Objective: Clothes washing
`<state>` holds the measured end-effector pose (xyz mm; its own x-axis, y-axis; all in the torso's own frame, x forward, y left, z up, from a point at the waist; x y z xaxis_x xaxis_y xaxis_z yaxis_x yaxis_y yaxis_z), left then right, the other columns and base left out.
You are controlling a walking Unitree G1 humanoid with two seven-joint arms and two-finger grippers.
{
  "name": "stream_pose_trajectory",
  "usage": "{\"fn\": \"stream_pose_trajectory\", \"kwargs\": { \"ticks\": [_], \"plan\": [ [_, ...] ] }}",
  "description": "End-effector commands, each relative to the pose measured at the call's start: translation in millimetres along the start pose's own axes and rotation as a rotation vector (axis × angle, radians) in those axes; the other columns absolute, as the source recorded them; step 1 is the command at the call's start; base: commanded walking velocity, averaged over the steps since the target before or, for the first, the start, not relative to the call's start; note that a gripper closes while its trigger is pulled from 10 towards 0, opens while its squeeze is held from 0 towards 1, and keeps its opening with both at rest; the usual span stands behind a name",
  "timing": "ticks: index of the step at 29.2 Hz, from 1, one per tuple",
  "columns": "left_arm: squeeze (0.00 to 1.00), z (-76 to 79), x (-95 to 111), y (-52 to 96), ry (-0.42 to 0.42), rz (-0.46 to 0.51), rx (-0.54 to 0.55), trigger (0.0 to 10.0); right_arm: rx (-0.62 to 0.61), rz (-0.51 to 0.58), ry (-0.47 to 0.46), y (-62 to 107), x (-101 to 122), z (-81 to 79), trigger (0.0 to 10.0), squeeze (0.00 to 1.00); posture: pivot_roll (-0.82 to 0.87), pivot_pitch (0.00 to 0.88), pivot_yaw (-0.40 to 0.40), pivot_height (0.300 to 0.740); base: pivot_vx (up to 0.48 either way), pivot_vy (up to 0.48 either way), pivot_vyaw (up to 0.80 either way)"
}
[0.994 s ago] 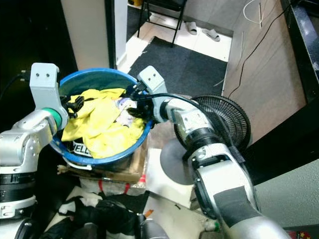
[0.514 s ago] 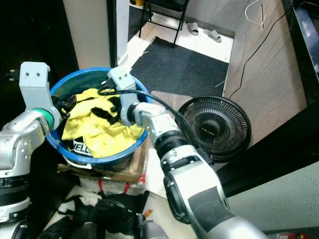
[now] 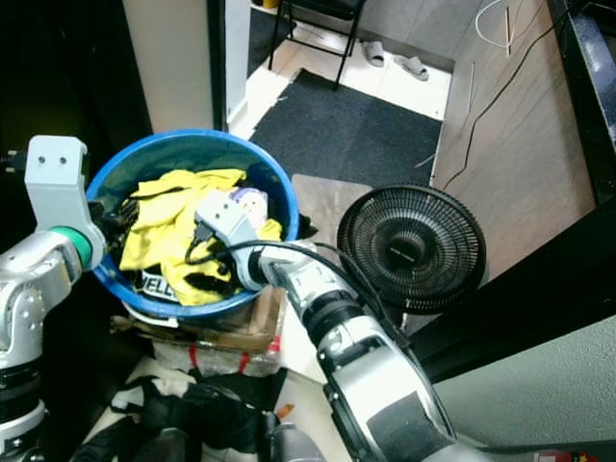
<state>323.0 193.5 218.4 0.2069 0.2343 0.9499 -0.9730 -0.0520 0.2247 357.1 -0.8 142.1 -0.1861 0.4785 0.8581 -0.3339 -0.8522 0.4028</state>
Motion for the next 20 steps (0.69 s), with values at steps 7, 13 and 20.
{"fn": "stream_pose_trajectory", "kwargs": {
  "ticks": [7,13,20],
  "plan": [
    [0.0,-4.8,-7,5.8,-0.008,-0.034,0.01,10.0,0.024,-0.052,0.029,6.3,-20,-9.6,10.0,0.0,0.13,0.21,-0.046,0.74,0.0,0.0,0.0],
    [0.0,-4.5,-6,5.7,-0.015,-0.039,0.007,10.0,0.079,-0.063,0.07,13.5,-28,-13.7,10.0,0.0,0.13,0.203,-0.038,0.74,0.0,0.0,0.0],
    [0.0,-3.6,-7,5.2,-0.015,-0.043,0.003,10.0,-0.1,-0.16,0.166,29.2,-34,13.0,10.0,0.0,0.12,0.199,-0.038,0.74,0.0,0.0,0.0]
  ]
}}
Point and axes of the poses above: a point about 5 cm out from each wrist's last joint towards the gripper, its own y axis pointing back from the gripper into the wrist, its own x axis along the axis of the wrist's last joint, z = x × y, the point moved 1 cm from there along -y, pointing out of the wrist towards the gripper, and after that the axes turned 14 degrees about y, right-handed, at the moved point
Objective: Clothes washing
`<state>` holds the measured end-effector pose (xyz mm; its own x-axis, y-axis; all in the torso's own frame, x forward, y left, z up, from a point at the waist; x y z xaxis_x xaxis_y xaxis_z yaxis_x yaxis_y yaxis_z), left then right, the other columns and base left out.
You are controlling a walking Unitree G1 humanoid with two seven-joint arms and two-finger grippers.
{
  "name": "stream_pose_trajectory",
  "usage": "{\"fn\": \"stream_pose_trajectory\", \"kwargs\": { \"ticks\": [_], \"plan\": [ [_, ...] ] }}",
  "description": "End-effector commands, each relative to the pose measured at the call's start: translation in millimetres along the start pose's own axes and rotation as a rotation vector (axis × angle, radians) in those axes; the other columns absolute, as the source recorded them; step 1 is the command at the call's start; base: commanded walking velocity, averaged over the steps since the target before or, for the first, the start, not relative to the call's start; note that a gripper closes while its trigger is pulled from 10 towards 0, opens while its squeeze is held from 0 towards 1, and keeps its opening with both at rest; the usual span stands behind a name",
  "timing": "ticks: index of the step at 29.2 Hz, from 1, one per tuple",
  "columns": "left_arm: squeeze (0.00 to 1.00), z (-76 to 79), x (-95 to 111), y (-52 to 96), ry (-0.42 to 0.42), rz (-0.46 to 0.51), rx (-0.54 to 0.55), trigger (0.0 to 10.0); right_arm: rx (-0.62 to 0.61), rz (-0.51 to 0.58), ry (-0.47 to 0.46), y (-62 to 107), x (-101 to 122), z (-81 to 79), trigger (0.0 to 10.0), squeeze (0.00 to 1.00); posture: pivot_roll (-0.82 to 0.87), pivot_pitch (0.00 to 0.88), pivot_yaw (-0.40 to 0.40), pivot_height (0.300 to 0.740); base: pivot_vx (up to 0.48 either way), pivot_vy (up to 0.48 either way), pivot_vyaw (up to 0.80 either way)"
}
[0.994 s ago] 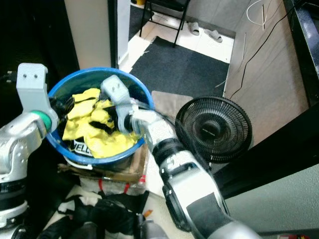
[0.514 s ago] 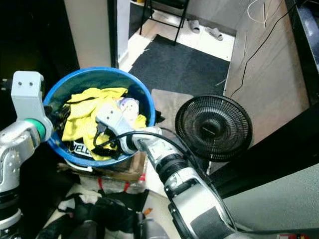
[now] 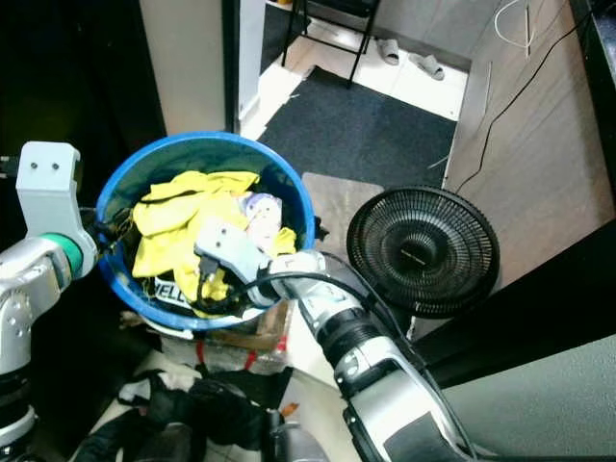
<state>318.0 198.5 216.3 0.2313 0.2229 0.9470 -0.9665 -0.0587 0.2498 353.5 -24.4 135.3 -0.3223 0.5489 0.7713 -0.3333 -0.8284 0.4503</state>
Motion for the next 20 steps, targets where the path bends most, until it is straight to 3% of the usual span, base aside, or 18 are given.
{"fn": "stream_pose_trajectory", "kwargs": {
  "ticks": [1,4,5,6,7,9,10,12,20],
  "plan": [
    [0.0,2.2,-5,0.9,-0.002,-0.019,-0.01,10.0,-0.105,-0.118,-0.007,9.8,-20,10.0,10.0,0.0,0.12,0.199,-0.038,0.74,0.0,0.0,0.0],
    [0.0,2.3,-5,0.8,-0.001,-0.02,-0.01,10.0,-0.152,-0.141,-0.013,13.3,-23,16.3,10.0,0.0,0.12,0.197,-0.036,0.74,0.0,0.0,0.0],
    [0.0,2.4,-5,0.5,-0.001,-0.02,-0.011,10.0,-0.221,-0.167,-0.073,20.6,-29,24.5,10.0,0.0,0.11,0.193,-0.036,0.74,0.0,0.0,0.0],
    [0.0,2.4,-5,0.5,-0.001,-0.02,-0.011,10.0,-0.221,-0.167,-0.073,20.6,-29,24.5,10.0,0.0,0.11,0.193,-0.036,0.74,0.0,0.0,0.0],
    [0.0,2.5,-5,0.1,-0.001,-0.02,-0.012,10.0,-0.286,-0.179,-0.158,28.9,-36,31.6,10.0,0.0,0.11,0.193,-0.036,0.74,0.0,0.0,0.0],
    [0.0,2.5,-5,0.1,-0.001,-0.02,-0.012,10.0,-0.286,-0.179,-0.158,28.9,-36,31.6,10.0,0.0,0.11,0.193,-0.036,0.74,0.0,0.0,0.0],
    [0.0,3.2,-4,-0.9,-0.001,-0.02,-0.016,10.0,-0.355,-0.181,-0.346,42.3,-50,36.0,10.0,0.0,0.1,0.194,-0.034,0.74,0.0,0.0,0.0],
    [0.0,4.1,-4,-1.4,0.0,-0.021,-0.019,10.0,-0.344,-0.167,-0.429,46.3,-56,32.5,10.0,0.0,0.1,0.194,-0.033,0.74,0.0,0.0,0.0],
    [0.0,4.7,-4,-1.5,0.0,-0.022,-0.022,10.0,-0.274,-0.173,-0.503,45.5,-66,19.7,10.0,0.0,0.1,0.202,-0.032,0.74,0.0,0.0,0.0]
  ]
}}
Point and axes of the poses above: a point about 5 cm out from each wrist's last joint towards the gripper, its own y axis pointing back from the gripper into the wrist, its own x axis along the axis of the wrist's last joint, z = x × y, the point moved 1 cm from there along -y, pointing out of the wrist towards the gripper, and after that the axes turned 14 degrees about y, right-handed, at the moved point
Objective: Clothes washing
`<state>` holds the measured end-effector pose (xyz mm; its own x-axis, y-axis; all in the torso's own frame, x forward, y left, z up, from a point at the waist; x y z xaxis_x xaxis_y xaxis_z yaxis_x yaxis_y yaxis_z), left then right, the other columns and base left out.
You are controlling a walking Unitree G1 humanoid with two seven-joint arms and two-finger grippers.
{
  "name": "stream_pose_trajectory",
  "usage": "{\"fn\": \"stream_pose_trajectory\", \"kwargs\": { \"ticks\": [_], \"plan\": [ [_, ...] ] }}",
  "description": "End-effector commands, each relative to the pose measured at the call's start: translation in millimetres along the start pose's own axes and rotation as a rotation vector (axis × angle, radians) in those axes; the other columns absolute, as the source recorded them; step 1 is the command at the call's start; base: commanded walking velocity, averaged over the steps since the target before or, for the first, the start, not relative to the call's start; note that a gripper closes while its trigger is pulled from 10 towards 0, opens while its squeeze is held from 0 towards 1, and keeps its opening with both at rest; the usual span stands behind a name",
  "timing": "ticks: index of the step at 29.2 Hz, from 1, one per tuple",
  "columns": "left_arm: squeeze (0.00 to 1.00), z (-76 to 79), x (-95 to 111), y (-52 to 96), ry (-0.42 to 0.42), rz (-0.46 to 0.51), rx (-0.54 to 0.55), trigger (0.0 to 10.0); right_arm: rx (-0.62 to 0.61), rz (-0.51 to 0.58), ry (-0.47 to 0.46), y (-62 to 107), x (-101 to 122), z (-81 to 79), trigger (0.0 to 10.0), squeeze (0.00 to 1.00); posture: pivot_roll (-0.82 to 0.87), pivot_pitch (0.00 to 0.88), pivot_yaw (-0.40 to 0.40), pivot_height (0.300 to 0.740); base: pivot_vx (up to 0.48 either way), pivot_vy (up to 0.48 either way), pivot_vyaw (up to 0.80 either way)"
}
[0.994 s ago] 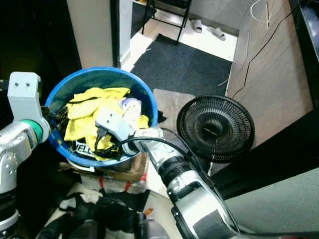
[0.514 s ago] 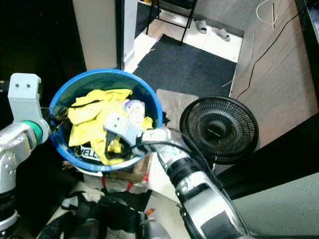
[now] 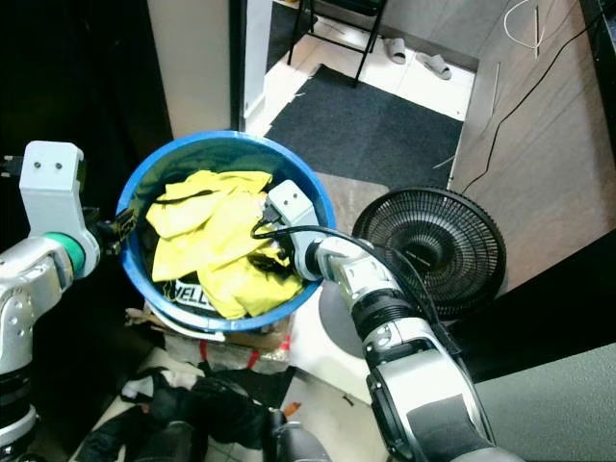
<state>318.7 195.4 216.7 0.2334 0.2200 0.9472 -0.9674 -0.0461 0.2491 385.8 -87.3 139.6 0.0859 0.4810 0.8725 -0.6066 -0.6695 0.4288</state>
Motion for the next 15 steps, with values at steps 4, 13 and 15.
{"fn": "stream_pose_trajectory", "kwargs": {
  "ticks": [4,13,15],
  "plan": [
    [0.0,1.5,-4,-0.7,0.003,-0.02,-0.008,10.0,-0.004,-0.08,-0.068,1.2,-26,-3.5,10.0,0.0,0.1,0.205,-0.031,0.74,0.0,0.0,0.0],
    [0.0,0.8,-3,0.2,0.002,-0.014,-0.004,10.0,0.039,-0.011,-0.193,-5.8,-11,-11.2,0.0,0.0,0.11,0.21,-0.032,0.74,0.0,0.0,0.0],
    [0.0,0.7,-3,0.3,0.003,-0.014,-0.002,10.0,0.062,0.002,-0.206,-7.0,-9,-14.0,0.0,0.0,0.11,0.21,-0.034,0.74,0.0,0.0,0.0]
  ]
}}
Point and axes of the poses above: a point about 5 cm out from each wrist's last joint towards the gripper, its own y axis pointing back from the gripper into the wrist, its own x axis along the axis of the wrist's last joint, z = x × y, the point moved 1 cm from there along -y, pointing out of the wrist towards the gripper, and after that the axes turned 14 degrees about y, right-handed, at the moved point
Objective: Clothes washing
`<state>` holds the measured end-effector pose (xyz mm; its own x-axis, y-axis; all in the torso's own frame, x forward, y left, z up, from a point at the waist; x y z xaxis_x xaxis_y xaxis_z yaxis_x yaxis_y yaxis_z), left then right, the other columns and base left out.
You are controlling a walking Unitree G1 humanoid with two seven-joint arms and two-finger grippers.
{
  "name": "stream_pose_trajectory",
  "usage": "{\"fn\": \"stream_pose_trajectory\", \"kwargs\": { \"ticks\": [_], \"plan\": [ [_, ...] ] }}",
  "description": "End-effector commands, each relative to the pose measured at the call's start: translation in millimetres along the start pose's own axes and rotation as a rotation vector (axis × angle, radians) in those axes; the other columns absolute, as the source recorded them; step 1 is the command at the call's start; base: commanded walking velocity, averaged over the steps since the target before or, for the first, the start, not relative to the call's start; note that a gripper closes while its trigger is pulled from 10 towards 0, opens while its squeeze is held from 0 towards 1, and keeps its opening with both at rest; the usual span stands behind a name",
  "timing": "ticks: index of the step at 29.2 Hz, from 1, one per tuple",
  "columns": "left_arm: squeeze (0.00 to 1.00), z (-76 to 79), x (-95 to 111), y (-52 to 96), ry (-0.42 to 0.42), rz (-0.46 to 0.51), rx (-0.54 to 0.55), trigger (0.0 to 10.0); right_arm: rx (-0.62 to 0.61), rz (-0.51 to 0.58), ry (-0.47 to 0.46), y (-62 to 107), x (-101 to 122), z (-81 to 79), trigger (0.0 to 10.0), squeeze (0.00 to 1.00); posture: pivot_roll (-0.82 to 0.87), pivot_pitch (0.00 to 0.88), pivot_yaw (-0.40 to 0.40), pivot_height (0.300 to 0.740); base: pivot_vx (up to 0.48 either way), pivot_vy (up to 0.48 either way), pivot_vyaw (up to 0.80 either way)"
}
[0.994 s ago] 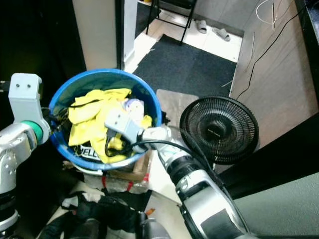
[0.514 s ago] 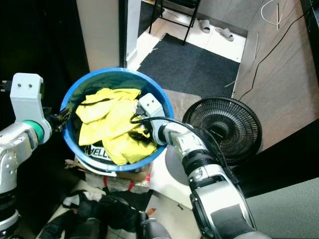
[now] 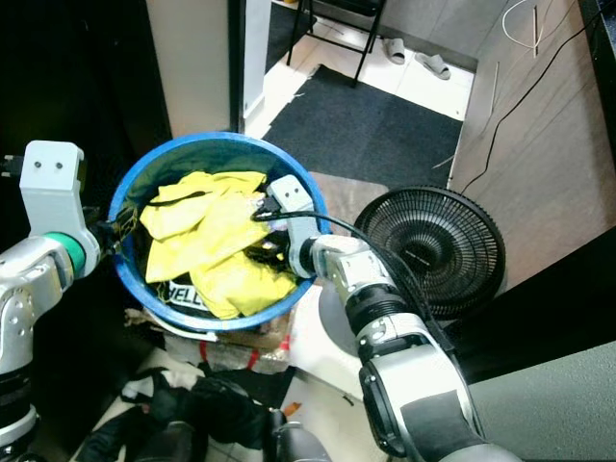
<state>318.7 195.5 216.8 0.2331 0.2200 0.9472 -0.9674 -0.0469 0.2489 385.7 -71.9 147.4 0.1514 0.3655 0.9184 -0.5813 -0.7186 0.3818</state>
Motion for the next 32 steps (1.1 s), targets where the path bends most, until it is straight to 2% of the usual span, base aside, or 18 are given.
{"fn": "stream_pose_trajectory", "kwargs": {
  "ticks": [1,5,12,19,20,22,25,28,29,30,32],
  "plan": [
    [0.0,0.8,-3,0.2,0.004,-0.014,-0.002,10.0,0.019,-0.054,-0.081,1.1,-24,-4.3,0.0,0.0,0.11,0.21,-0.034,0.74,0.0,0.0,0.0],
    [0.0,0.9,-3,0.1,0.005,-0.013,-0.002,10.0,0.021,-0.043,-0.086,1.1,-21,-3.9,0.0,0.0,0.1,0.21,-0.035,0.74,0.0,0.0,0.0],
    [0.0,0.3,-3,0.2,0.006,-0.013,0.0,10.0,0.039,0.043,-0.153,0.5,-7,-5.4,0.0,0.0,0.11,0.211,-0.032,0.74,0.0,0.0,0.0],
    [0.0,-0.2,-3,0.3,0.006,-0.013,0.002,10.0,-0.008,0.165,-0.13,3.6,15,1.8,0.0,0.0,0.11,0.211,-0.031,0.74,0.0,0.0,0.0],
    [0.0,-0.5,-4,0.0,0.006,-0.015,0.002,10.0,-0.059,0.362,-0.099,13.2,53,10.4,0.0,0.0,0.11,0.211,-0.029,0.74,0.0,0.0,0.0],
    [0.0,-0.3,-4,-0.4,0.005,-0.017,0.002,10.0,-0.082,0.508,-0.083,24.0,81,14.8,0.0,0.0,0.11,0.208,-0.027,0.74,0.0,0.0,0.0],
    [0.0,-0.1,-4,-0.6,0.004,-0.017,0.002,10.0,-0.088,0.566,-0.085,29.4,93,16.2,0.0,0.0,0.11,0.208,-0.026,0.74,0.0,0.0,0.0],
    [0.0,1.2,-3,-1.2,0.004,-0.014,-0.003,10.0,-0.12,0.711,-0.029,48.5,128,19.0,0.0,0.0,0.11,0.198,-0.026,0.74,0.0,0.0,0.0],
    [0.0,1.2,-3,-1.2,0.004,-0.014,-0.003,10.0,-0.12,0.711,-0.029,48.5,128,19.0,0.0,0.0,0.11,0.198,-0.026,0.74,0.0,0.0,0.0],
    [0.0,1.4,-3,-1.5,0.004,-0.013,-0.003,10.0,-0.138,0.766,0.007,57.3,142,19.3,0.0,0.0,0.11,0.194,-0.027,0.74,0.0,0.0,0.0],
    [0.0,1.5,-3,-1.6,0.005,-0.013,-0.003,10.0,-0.146,0.784,0.02,60.1,146,19.5,0.0,0.0,0.11,0.194,-0.027,0.74,0.0,0.0,0.0]
  ]
}}
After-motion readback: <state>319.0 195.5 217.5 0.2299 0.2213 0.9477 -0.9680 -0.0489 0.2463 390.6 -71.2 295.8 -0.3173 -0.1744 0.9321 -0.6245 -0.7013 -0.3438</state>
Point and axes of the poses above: a point about 5 cm out from each wrist's last joint towards the gripper, its own y axis pointing back from the gripper into the wrist, its own x axis along the axis of the wrist's last joint, z = x × y, the point moved 1 cm from there along -y, pointing out of the wrist towards the gripper, and after that the axes turned 14 degrees about y, right-handed, at the moved point
